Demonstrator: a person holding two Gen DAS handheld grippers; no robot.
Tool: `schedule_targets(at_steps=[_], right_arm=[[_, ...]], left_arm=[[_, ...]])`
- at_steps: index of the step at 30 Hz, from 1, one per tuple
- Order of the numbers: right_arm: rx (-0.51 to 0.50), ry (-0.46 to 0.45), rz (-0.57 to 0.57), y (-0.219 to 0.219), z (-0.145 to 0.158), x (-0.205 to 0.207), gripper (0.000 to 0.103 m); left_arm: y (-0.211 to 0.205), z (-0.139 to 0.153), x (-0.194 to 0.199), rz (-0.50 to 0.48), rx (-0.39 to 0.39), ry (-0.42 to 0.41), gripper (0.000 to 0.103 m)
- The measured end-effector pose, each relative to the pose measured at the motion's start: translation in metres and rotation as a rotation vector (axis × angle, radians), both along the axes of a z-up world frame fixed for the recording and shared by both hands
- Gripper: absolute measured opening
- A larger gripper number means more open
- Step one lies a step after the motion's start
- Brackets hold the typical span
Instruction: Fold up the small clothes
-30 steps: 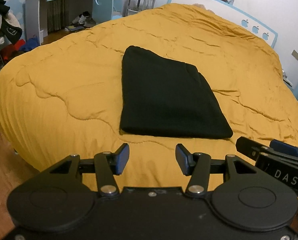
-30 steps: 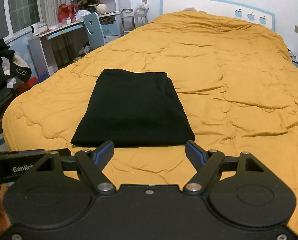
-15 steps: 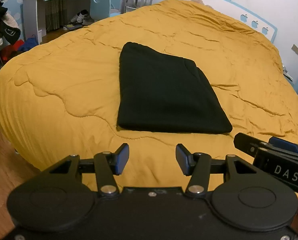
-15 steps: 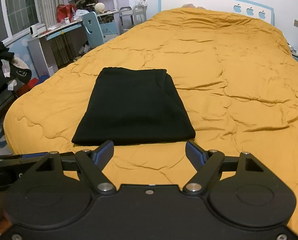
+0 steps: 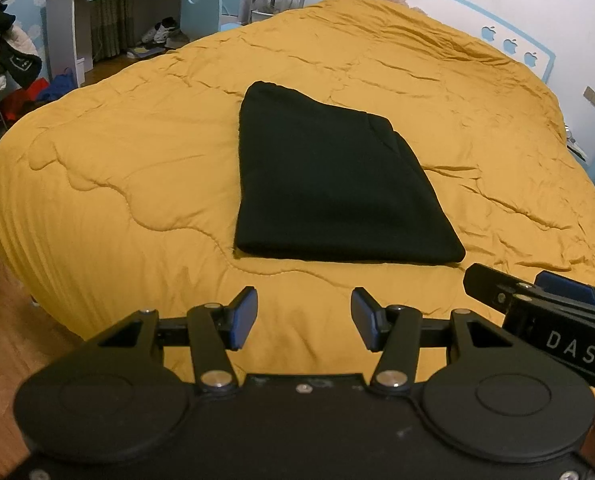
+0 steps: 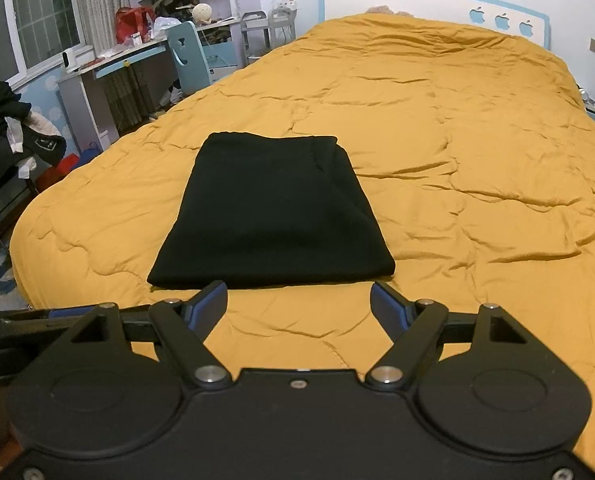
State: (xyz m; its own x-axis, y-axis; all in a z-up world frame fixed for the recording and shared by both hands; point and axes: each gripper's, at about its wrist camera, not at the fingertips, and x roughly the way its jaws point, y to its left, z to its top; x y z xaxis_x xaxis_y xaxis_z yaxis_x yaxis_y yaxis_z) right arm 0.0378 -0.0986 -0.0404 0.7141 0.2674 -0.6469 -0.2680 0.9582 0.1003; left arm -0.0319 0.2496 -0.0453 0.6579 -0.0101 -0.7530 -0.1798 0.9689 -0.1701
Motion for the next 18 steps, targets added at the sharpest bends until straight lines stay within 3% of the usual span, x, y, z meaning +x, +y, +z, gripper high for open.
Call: schedule_targets(at_steps=[18], right_arm=[[-0.001, 0.006, 0.003, 0.0021, -0.0002, 0.0001, 0.079]], left_arm=[[-0.0058, 0.0020, -0.0016, -0.009, 0.015, 0.005, 0.055]])
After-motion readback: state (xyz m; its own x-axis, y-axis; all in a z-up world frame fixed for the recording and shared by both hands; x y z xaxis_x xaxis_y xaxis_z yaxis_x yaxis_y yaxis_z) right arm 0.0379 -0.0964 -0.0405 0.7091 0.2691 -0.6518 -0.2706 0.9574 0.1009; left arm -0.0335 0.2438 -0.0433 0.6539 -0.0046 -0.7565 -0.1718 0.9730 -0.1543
